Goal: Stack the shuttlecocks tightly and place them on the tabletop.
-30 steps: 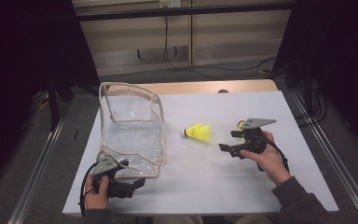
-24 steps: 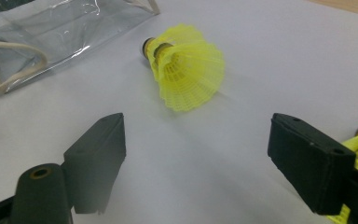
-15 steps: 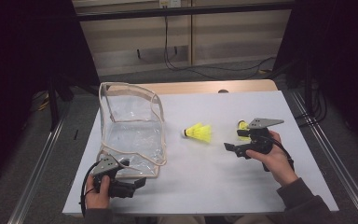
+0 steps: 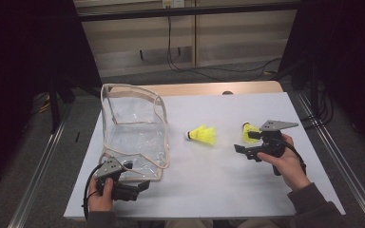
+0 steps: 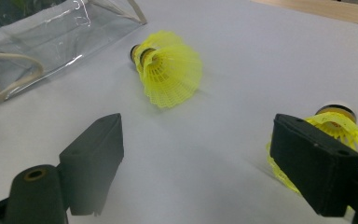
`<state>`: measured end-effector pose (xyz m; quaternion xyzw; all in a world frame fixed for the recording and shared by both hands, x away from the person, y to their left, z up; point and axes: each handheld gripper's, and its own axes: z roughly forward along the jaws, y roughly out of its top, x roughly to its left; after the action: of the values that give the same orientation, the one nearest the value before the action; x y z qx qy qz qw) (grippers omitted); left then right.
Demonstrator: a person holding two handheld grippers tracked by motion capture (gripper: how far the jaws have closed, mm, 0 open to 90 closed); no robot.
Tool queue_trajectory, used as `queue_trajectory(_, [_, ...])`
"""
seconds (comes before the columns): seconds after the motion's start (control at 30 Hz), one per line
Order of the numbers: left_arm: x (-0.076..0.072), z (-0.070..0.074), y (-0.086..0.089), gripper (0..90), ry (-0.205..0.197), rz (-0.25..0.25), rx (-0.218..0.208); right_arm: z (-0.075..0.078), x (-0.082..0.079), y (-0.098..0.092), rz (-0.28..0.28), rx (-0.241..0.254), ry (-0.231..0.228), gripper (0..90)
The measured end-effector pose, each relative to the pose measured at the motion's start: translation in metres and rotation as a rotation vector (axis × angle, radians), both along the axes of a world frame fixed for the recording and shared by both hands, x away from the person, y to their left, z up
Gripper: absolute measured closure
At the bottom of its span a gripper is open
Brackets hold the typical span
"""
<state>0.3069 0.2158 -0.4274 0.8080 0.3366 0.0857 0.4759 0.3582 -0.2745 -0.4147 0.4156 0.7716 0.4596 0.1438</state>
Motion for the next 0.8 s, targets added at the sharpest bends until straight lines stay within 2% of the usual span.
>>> queue_trajectory(0.8, [-0.002, 0.001, -0.001, 3.5, -0.006, 0.002, -0.003, 0.005, -0.009, -0.021, -0.039, -0.009, -0.021, 16.5])
